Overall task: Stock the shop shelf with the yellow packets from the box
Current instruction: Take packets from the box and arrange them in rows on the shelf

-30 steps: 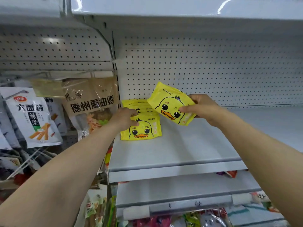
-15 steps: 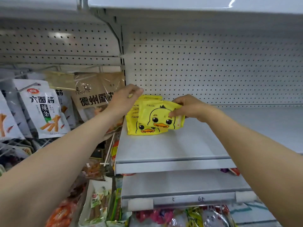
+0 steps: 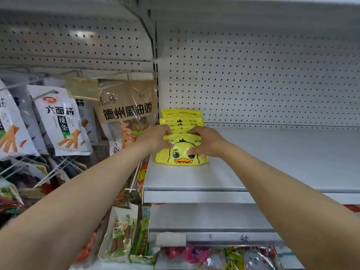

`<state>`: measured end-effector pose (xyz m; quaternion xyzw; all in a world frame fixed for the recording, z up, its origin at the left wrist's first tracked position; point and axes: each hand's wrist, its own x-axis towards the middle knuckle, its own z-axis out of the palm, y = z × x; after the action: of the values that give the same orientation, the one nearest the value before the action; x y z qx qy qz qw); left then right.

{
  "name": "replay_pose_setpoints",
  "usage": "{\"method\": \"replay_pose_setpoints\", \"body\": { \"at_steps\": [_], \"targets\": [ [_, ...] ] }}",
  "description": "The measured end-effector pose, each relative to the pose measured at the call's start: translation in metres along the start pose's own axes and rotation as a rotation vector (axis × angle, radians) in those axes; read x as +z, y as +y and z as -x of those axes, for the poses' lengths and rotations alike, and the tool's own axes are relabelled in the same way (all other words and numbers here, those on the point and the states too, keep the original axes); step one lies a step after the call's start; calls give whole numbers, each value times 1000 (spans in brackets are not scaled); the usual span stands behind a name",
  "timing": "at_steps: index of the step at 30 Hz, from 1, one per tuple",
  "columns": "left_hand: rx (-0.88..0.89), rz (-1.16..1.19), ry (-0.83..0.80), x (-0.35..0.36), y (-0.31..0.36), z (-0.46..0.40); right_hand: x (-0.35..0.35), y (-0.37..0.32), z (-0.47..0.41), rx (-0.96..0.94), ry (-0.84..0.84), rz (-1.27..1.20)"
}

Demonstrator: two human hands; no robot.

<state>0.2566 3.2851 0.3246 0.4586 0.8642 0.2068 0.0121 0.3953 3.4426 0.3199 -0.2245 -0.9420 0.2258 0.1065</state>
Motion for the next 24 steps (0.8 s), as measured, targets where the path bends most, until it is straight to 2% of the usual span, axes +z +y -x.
{"method": "replay_pose_setpoints", "body": {
  "at_steps": [6,13,20,24],
  "targets": [
    [-52,-63,8,5,2,-1,6,-5,9,-36,87,204],
    [-143,-179,152,8,9,31,13,-30,34,-23,198,450],
    [-33,-227,315,-46,-4,98,11,-99,69,-161,278,496],
    [-68,-242,373,-79,-24,146,25,-153,90,-270,319,407]
  ]
}}
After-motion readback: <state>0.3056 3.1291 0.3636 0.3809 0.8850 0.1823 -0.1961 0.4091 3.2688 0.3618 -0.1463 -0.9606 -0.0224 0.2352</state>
